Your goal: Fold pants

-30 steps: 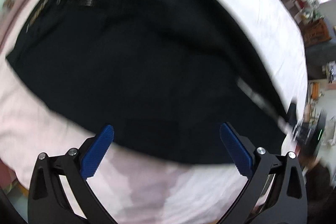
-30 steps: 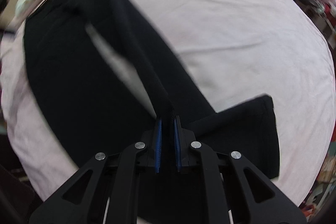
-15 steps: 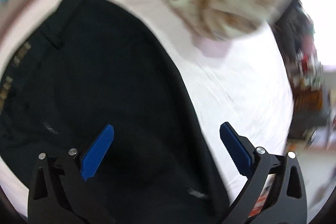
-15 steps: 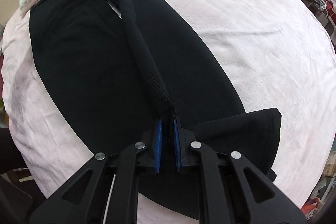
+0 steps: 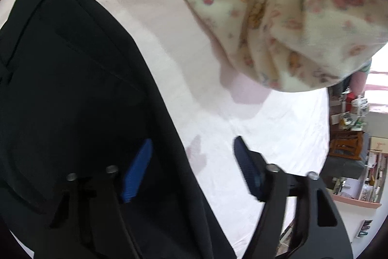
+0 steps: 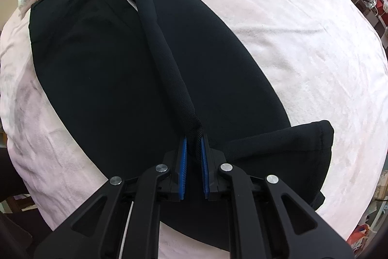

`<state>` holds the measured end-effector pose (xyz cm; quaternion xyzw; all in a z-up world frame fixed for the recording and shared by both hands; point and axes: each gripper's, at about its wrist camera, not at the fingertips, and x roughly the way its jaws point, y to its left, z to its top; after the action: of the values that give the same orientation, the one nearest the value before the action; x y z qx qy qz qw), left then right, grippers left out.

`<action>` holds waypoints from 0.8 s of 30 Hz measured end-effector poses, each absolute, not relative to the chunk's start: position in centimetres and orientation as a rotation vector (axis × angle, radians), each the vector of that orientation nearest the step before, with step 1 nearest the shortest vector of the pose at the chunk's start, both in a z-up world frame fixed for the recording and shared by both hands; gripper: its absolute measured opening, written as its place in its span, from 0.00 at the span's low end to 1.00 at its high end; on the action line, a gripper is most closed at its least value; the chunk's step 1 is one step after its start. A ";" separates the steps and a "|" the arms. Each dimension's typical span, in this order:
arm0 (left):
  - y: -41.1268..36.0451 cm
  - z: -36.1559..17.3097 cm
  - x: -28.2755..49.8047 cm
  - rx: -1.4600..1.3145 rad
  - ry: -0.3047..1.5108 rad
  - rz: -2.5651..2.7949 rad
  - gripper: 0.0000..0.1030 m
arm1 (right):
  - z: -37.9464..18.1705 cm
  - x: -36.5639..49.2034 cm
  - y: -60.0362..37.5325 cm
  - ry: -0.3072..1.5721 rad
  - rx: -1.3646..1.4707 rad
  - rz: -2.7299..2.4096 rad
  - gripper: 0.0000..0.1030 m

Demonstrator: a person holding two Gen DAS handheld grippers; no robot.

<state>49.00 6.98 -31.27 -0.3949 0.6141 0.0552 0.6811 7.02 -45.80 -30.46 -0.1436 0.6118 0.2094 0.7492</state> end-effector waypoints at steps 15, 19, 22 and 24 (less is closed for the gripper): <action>7.7 -30.7 46.3 -0.864 1.304 0.227 0.05 | -30.5 10.5 -46.8 1.327 -0.314 0.407 0.11; 9.1 -27.6 42.6 -0.920 1.205 0.177 0.05 | -29.4 11.3 -47.6 1.308 -0.295 0.362 0.11; 10.6 -25.1 38.8 -0.932 1.144 0.144 0.05 | -28.1 12.1 -48.5 1.287 -0.271 0.320 0.11; 11.0 -23.9 36.4 -0.942 1.100 0.131 0.05 | -27.3 12.4 -49.0 1.273 -0.252 0.299 0.11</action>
<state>36.44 11.00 -23.88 -0.4306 0.5028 0.0601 0.7471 12.36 -48.97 -27.29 -0.1169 0.5905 0.1386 0.7864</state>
